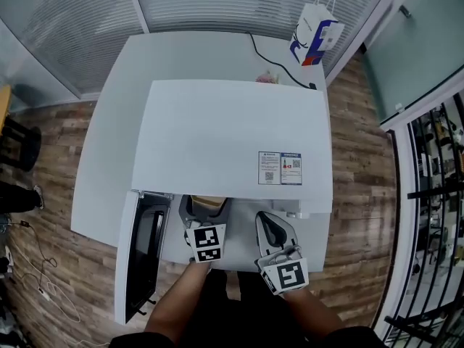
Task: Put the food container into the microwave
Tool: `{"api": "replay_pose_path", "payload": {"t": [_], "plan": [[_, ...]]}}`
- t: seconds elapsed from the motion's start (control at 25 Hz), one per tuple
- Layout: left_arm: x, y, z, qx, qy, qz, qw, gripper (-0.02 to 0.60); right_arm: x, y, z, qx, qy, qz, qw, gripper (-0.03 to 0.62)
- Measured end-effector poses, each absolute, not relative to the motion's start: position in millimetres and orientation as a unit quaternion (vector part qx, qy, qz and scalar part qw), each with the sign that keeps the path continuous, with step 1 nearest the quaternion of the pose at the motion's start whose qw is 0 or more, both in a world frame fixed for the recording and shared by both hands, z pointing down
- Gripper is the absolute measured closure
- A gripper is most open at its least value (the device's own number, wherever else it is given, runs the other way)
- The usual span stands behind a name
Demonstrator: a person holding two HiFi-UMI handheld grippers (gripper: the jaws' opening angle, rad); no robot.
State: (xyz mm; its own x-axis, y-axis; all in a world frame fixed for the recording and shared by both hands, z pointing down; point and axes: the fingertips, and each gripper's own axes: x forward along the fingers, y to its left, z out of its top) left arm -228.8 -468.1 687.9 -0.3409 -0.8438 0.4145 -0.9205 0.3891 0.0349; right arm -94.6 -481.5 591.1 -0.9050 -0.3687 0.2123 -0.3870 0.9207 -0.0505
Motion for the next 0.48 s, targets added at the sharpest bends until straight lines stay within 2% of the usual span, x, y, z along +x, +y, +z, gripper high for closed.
{"api": "replay_pose_path", "payload": {"t": [0.48], "plan": [[-247, -489, 702, 0.499, -0.835, 0.135, 0.188, 0.092, -102, -473, 601, 0.163, -0.979, 0.063, 0.106, 0.595]]}}
